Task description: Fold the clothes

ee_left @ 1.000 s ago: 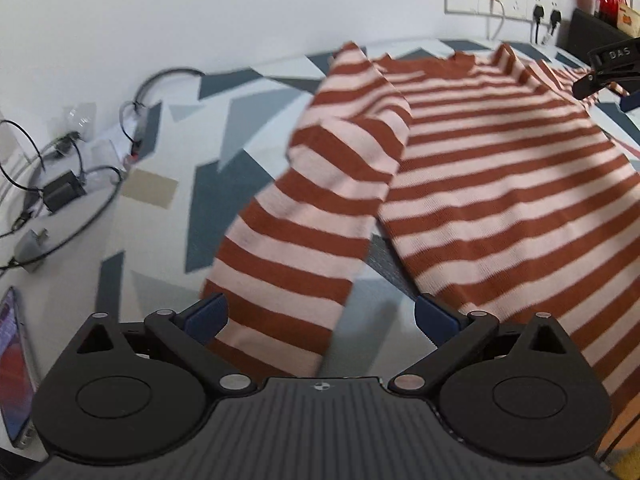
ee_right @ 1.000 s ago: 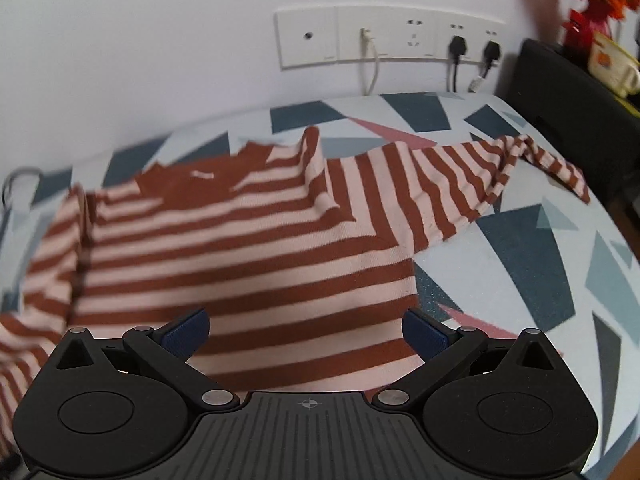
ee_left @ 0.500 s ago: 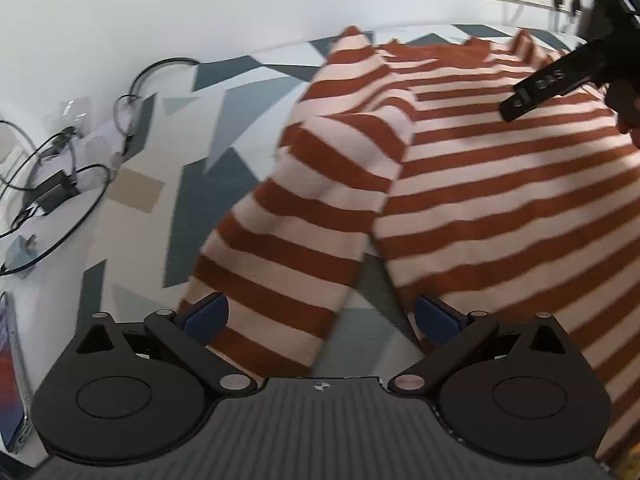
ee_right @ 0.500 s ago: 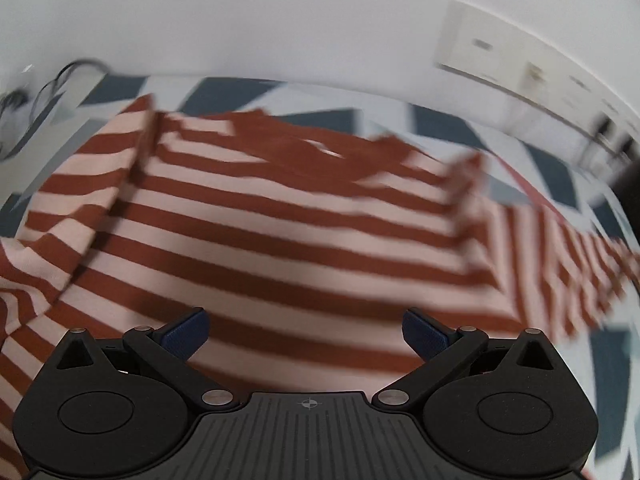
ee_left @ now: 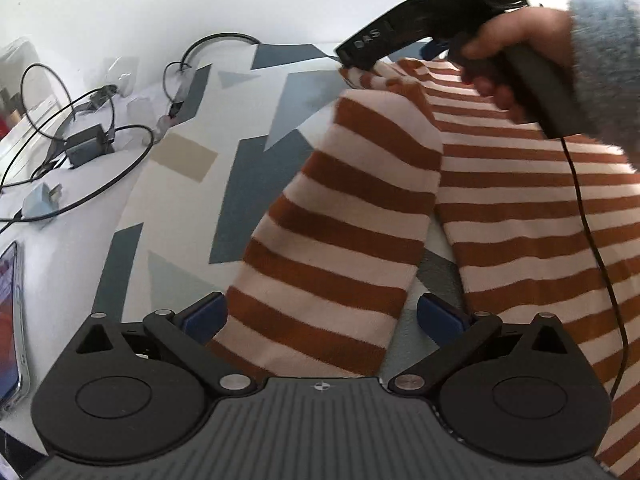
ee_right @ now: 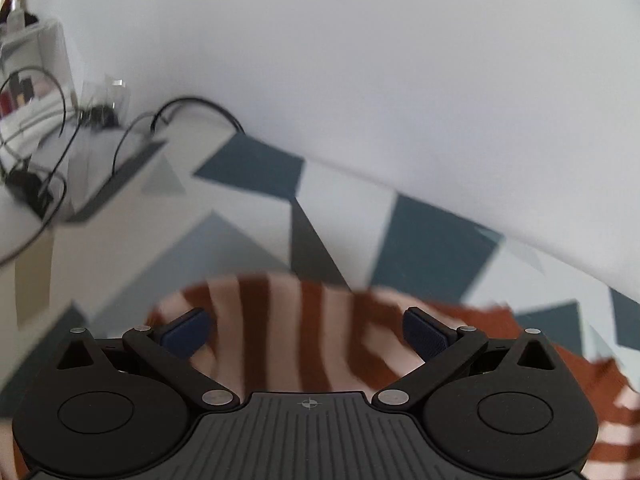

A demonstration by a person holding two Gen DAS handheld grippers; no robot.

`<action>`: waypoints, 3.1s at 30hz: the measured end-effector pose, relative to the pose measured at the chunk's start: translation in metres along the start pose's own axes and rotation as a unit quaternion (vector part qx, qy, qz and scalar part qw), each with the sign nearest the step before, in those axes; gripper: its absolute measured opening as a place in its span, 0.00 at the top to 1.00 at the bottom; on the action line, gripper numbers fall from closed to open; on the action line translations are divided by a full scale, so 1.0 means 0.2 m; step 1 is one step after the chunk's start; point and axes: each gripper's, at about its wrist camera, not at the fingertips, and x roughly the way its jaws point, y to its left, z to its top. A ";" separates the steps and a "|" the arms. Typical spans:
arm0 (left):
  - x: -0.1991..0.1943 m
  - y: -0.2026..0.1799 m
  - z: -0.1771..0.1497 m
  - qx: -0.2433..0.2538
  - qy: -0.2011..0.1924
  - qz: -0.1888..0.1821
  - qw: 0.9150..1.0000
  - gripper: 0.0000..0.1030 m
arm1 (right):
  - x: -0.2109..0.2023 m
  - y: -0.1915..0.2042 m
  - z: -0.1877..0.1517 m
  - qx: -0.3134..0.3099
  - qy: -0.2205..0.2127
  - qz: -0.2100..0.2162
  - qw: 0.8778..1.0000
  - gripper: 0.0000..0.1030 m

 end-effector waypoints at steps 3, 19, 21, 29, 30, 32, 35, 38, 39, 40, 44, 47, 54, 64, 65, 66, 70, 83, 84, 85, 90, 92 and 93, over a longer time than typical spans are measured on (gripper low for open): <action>-0.02 0.04 -0.01 0.000 -0.008 -0.025 1.000 0.30 | 0.00 0.00 0.02 0.019 -0.020 -0.017 0.999 0.01; -0.27 0.13 0.15 -0.079 0.004 -0.191 0.978 0.94 | -0.92 -0.54 -0.90 0.223 -0.021 -0.179 0.958 0.01; -0.30 0.11 0.23 -0.102 0.000 -0.240 0.965 0.94 | -0.98 -0.58 -1.00 0.236 -0.009 -0.189 0.953 0.01; -0.22 -0.40 0.68 -0.071 -0.034 -0.322 0.943 0.94 | -1.18 -0.77 -1.30 0.328 -0.015 -0.209 0.921 0.01; -0.21 -0.49 0.73 -0.052 -0.045 -0.323 0.944 0.94 | -1.21 -0.78 -1.33 0.334 -0.018 -0.212 0.918 0.01; -0.16 -0.67 0.81 -0.025 -0.059 -0.320 0.945 0.94 | -1.25 -0.82 -1.38 0.343 -0.022 -0.220 0.913 0.01; -0.04 -0.89 0.86 -0.016 -0.058 -0.304 0.951 0.78 | -1.29 -0.88 -1.44 0.355 -0.021 -0.232 0.905 0.01; -0.05 -0.96 0.84 0.009 -0.067 -0.293 0.954 0.22 | -1.32 -0.90 -1.48 0.359 -0.020 -0.234 0.903 0.01; -0.07 -0.94 0.82 0.018 -0.081 -0.285 0.955 0.17 | -1.33 -0.89 -1.49 0.353 -0.024 -0.230 0.906 0.01; -0.10 -0.91 0.80 0.026 -0.096 -0.275 0.956 0.12 | -1.33 -0.88 -1.49 0.343 -0.027 -0.224 0.912 0.01; -0.15 -0.70 0.68 0.041 -0.125 -0.195 0.972 0.09 | -1.28 -0.84 -1.45 0.306 -0.032 -0.190 0.932 0.01; -0.10 -0.52 0.53 0.043 -0.115 -0.117 0.986 0.07 | -1.23 -0.80 -1.39 0.293 -0.043 -0.152 0.943 0.01; 0.07 -0.33 0.33 0.030 -0.058 -0.040 0.997 0.06 | -1.00 -0.61 -1.20 0.162 -0.016 -0.126 0.979 0.07; 0.30 -0.42 0.40 0.041 -0.068 0.032 0.996 0.05 | -1.00 -0.89 -1.05 0.254 -0.041 -0.197 0.946 0.97; 0.31 -0.40 0.41 0.034 -0.074 0.039 0.996 0.05 | -1.02 -0.93 -1.04 0.257 -0.051 -0.212 0.941 0.97; 0.31 -0.39 0.42 0.026 -0.076 0.053 0.995 0.05 | -1.04 -0.97 -1.04 0.263 -0.049 -0.220 0.938 0.97; 0.33 -0.28 0.43 -0.005 -0.079 0.093 0.993 0.05 | -1.08 -1.10 -1.13 0.300 -0.020 -0.229 0.926 0.95; 0.35 -0.30 0.44 -0.010 -0.065 0.135 0.989 0.02 | -0.90 -1.27 -1.13 0.317 -0.015 -0.133 0.939 0.89; 0.35 -0.31 0.43 -0.016 -0.065 0.146 0.987 0.01 | -0.88 -1.24 -1.09 0.286 -0.008 -0.138 0.948 0.93; 0.34 -0.31 0.43 -0.022 -0.066 0.159 0.985 0.01 | -0.86 -1.21 -1.06 0.255 -0.002 -0.143 0.956 0.93; 0.34 -0.33 0.42 -0.055 -0.059 0.206 0.975 0.01 | -0.88 -1.19 -0.93 0.184 -0.016 -0.120 0.975 0.98; 0.33 -0.35 0.41 -0.060 -0.058 0.217 0.973 0.01 | -0.91 -1.23 -0.86 0.178 -0.034 -0.111 0.977 0.98; 0.33 -0.35 0.41 -0.061 -0.058 0.223 0.971 0.01 | -0.92 -1.24 -0.84 0.176 -0.041 -0.106 0.978 0.98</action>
